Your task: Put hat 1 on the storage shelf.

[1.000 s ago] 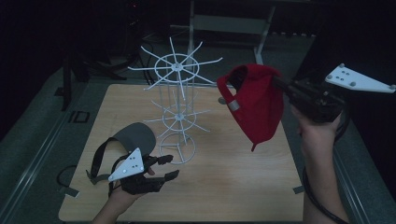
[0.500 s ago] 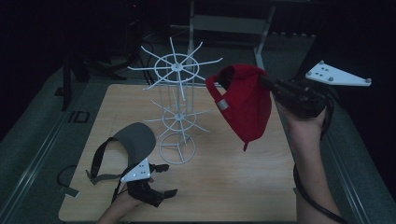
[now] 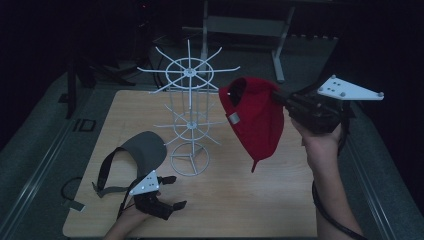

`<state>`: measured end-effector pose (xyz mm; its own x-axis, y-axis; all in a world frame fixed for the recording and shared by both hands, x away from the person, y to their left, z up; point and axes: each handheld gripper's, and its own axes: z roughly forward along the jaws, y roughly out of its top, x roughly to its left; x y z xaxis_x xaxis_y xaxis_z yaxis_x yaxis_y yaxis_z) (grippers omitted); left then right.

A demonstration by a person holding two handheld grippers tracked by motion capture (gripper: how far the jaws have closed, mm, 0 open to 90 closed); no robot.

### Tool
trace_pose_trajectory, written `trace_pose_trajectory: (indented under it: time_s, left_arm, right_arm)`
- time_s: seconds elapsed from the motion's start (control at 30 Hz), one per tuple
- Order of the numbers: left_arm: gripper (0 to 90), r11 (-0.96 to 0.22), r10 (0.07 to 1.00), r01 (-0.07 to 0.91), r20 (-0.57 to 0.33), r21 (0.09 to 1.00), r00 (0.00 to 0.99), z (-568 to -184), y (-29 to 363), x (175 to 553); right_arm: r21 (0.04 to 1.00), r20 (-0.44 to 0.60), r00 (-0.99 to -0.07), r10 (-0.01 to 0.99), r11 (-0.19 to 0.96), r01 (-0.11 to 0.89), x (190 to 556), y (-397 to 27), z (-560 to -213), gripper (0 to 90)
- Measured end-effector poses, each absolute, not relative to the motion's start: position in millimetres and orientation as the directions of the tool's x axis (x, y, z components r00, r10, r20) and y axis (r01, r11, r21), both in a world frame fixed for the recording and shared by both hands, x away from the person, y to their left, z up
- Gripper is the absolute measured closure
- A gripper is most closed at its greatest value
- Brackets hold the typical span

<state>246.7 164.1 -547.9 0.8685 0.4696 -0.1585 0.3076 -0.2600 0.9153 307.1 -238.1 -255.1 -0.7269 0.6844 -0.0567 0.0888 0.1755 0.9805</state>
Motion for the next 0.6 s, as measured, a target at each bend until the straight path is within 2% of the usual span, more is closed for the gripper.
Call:
trace_pose_trajectory:
  time_s: [0.37,0.6]
  left_arm:
    - [7.3,-0.237,0.477,0.315,-0.172,0.919,0.862,-549,167,247]
    - [7.4,-0.239,0.481,0.314,-0.169,0.919,0.86,-550,167,248]
  right_arm:
    - [0.976,-0.056,-0.752,0.656,0.194,0.097,301,-236,-272,86.2]
    - [0.975,-0.049,-0.768,0.639,0.199,0.103,297,-239,-278,80.8]
